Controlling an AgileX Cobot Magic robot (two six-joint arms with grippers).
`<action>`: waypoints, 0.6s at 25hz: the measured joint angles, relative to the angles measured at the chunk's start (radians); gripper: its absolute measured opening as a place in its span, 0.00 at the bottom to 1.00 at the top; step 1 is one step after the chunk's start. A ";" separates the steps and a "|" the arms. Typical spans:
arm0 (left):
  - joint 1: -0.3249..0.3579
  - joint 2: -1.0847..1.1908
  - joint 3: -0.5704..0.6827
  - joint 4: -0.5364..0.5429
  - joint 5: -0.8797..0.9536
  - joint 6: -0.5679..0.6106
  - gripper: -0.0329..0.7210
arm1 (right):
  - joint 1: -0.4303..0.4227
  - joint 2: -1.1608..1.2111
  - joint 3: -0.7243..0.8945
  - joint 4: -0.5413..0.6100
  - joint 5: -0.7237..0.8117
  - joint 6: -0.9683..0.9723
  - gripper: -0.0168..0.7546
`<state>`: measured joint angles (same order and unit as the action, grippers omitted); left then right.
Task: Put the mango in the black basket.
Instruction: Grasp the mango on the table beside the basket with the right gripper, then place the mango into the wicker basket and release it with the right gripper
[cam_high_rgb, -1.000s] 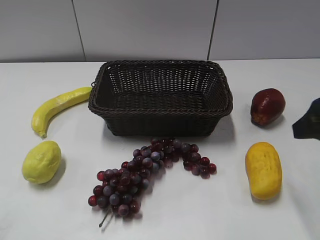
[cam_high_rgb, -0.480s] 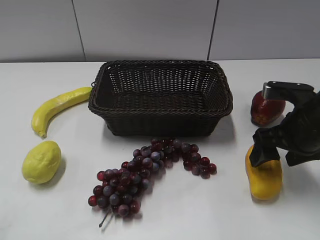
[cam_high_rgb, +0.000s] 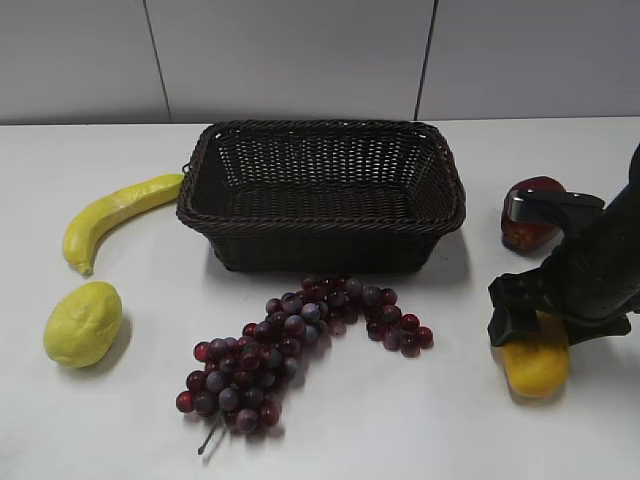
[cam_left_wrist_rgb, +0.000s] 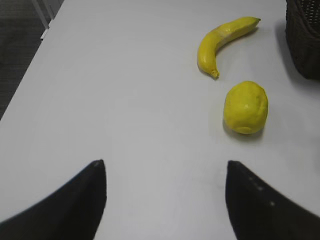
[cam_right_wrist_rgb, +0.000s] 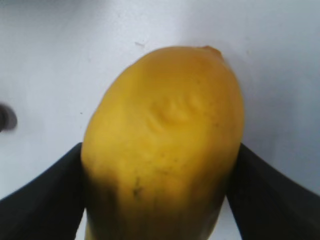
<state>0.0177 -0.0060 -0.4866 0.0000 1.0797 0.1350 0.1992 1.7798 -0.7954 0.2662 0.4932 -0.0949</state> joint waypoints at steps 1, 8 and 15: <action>0.000 0.000 0.000 0.000 0.000 0.000 0.78 | 0.000 0.000 0.000 0.000 0.003 0.000 0.79; 0.000 0.000 0.000 0.000 0.000 0.000 0.78 | 0.000 0.004 -0.072 -0.003 0.221 -0.029 0.79; 0.000 0.000 0.000 0.000 0.000 0.000 0.78 | 0.000 -0.045 -0.296 0.002 0.513 -0.028 0.79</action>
<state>0.0177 -0.0060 -0.4866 0.0000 1.0797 0.1350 0.1992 1.7349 -1.0918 0.2686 1.0059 -0.1227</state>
